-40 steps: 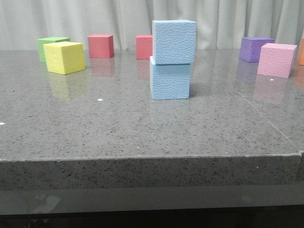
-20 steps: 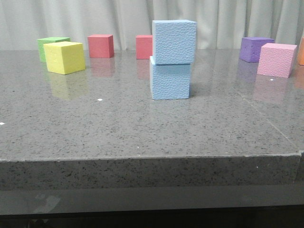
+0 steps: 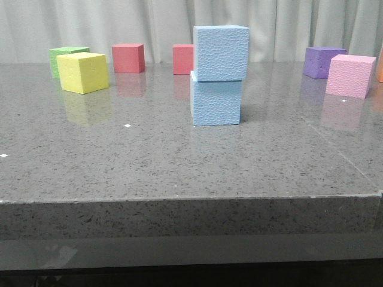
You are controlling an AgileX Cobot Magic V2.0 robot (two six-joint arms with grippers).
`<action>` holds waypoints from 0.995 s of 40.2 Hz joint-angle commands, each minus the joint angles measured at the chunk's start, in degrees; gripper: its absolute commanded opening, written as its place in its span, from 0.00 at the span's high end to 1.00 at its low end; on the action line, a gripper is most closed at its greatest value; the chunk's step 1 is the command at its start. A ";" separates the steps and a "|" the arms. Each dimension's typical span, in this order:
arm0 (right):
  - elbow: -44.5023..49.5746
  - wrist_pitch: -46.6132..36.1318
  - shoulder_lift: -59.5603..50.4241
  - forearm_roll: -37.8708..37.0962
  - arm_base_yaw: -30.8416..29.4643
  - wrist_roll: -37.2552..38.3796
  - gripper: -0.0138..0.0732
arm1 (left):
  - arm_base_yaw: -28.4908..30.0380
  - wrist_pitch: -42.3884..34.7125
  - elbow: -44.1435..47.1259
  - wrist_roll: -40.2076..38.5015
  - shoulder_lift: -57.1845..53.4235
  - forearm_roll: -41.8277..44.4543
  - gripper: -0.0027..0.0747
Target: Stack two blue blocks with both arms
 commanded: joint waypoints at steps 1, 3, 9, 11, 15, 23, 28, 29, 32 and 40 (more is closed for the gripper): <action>7.03 -11.85 -7.01 -0.54 -3.38 -0.37 0.92 | 0.03 -4.70 0.03 -0.51 -0.94 -0.35 0.99; 11.13 -15.30 -10.38 -0.54 -4.79 -0.37 0.92 | 0.03 -4.70 0.03 -0.51 -0.94 -0.35 0.99; 21.35 -23.34 -17.94 -0.54 -7.56 -0.37 0.92 | 0.03 -4.70 0.03 -0.51 -0.94 -0.35 0.99; 23.52 -25.14 -19.35 -0.54 -7.79 -0.37 0.92 | 0.03 -4.70 0.03 -0.51 -0.94 -0.35 0.99; 26.42 -29.77 -18.81 -0.54 -7.84 -0.37 0.92 | 0.03 -4.70 0.03 -0.51 -0.94 -0.35 0.99; 26.37 -31.21 -19.08 -0.54 -7.92 -0.37 0.92 | 0.03 -4.70 0.03 -0.51 -0.94 -0.35 0.99; 26.37 -31.21 -19.08 -0.54 -7.92 -0.37 0.92 | 0.03 -4.70 0.03 -0.51 -0.94 -0.35 0.99; 26.37 -31.21 -19.08 -0.54 -7.92 -0.37 0.92 | 0.03 -4.70 0.03 -0.51 -0.94 -0.35 0.99; 26.37 -31.21 -19.08 -0.54 -7.78 -0.37 0.92 | 0.03 -4.70 0.03 -0.51 -0.94 -0.35 0.99; 26.37 -31.21 -19.08 -0.54 -7.78 -0.37 0.92 | 0.03 -4.70 0.03 -0.51 -0.94 -0.35 0.99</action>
